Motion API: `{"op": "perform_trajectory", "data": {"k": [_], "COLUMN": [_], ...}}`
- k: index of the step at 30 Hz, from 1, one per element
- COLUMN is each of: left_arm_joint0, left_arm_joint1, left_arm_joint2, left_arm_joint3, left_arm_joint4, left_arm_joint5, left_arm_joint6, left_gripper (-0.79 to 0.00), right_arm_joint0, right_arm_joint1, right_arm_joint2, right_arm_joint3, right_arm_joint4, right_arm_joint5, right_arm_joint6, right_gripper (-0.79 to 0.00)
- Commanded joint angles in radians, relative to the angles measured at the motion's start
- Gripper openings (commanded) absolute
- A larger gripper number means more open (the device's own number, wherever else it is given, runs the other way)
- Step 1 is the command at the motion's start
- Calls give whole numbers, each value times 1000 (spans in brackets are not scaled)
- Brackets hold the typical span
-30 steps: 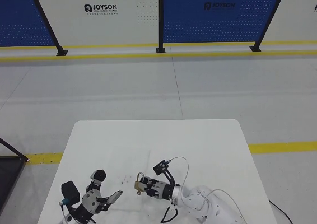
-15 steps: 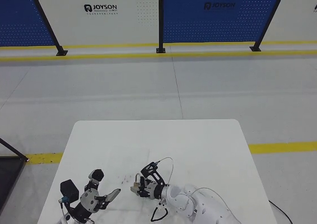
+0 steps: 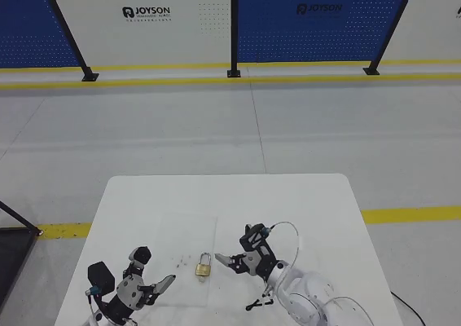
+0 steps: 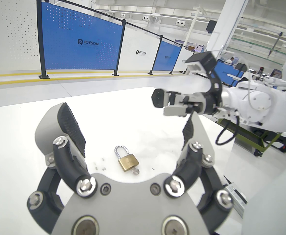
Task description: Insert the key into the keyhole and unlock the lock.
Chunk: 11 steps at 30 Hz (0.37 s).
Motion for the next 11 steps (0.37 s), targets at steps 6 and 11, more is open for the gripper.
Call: {"op": "perform_trajectory", "data": {"k": [6,11], "left_arm_joint0": [0,0], "left_arm_joint1": [0,0], "left_arm_joint2": [0,0], "left_arm_joint3": [0,0], "left_arm_joint4": [0,0], "left_arm_joint5": [0,0], "left_arm_joint6": [0,0], "left_gripper": [0,0], "right_arm_joint0": [-256,-257], "right_arm_joint1": [51,51], "right_arm_joint2": [309,312], "right_arm_joint3": [-213,-214], "right_arm_joint4": [-3,-3], "right_arm_joint5": [-92,-92], "right_arm_joint6": [-196,-200], "right_gripper": [0,0]}}
